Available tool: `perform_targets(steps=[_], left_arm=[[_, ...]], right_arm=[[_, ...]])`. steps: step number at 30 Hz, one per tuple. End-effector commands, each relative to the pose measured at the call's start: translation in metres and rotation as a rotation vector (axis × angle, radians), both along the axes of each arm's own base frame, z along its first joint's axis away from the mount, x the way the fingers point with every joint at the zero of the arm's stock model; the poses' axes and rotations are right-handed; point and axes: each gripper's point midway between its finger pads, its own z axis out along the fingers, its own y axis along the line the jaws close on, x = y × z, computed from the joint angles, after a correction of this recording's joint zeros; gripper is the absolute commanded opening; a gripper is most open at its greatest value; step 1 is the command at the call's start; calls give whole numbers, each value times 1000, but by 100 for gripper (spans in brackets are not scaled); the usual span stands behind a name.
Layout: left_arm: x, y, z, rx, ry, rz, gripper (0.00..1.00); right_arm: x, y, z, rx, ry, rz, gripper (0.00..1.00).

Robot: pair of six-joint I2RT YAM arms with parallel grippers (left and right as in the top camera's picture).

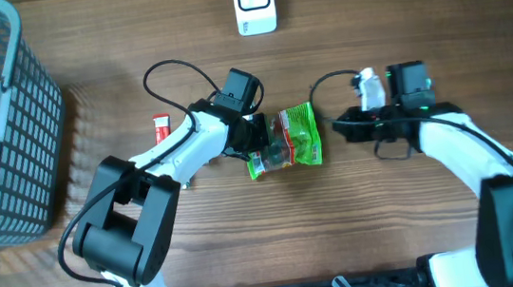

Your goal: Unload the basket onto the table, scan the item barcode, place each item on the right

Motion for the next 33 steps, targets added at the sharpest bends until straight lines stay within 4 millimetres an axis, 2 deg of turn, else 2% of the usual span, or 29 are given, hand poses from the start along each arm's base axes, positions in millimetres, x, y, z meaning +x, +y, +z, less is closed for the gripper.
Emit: perform_targets(steps=[1, 2, 3, 4, 7, 8, 10, 11, 12, 13, 16, 20, 25, 27, 33], left_arm=[[-5, 23, -31, 117, 37, 33, 10], [-4, 23, -26, 114, 32, 33, 11], [-1, 22, -17, 110, 18, 23, 14], [5, 21, -2, 101, -11, 12, 18], [27, 26, 49, 60, -100, 56, 32], [32, 29, 65, 45, -125, 74, 33], [31, 39, 73, 46, -123, 99, 26], [27, 43, 71, 55, -104, 106, 21], [19, 48, 64, 77, -64, 107, 8], [11, 51, 57, 92, -32, 104, 4], [-8, 49, 38, 110, 37, 97, 4], [-32, 20, 19, 13, 109, 23, 4], [-46, 4, 6, 16, 136, -20, 4], [-50, 2, 0, 38, 144, -13, 4], [-54, 5, -17, 83, 169, -7, 4]], right_arm=[[-3, -4, 6, -1, -3, -11, 10], [-2, -3, 7, 6, 9, -25, 31], [-2, -3, 10, 8, 16, -24, 42], [-1, -3, 14, 5, 18, -17, 48], [0, 4, 31, -13, 23, 39, 56], [-1, 8, 35, -20, 21, 66, 59], [-5, 20, 39, -24, 28, 104, 63], [-8, 24, 38, -29, 32, 116, 65], [-12, 28, 33, -61, 48, 124, 66], [-14, 30, 28, -105, 61, 116, 66], [-18, 37, 16, -187, 76, 108, 67], [-18, 39, 0, -253, 111, 63, 68], [-19, 41, -6, -238, 142, 58, 72], [-22, 48, -4, -197, 150, 80, 74], [-21, 53, -1, -167, 146, 87, 75]])
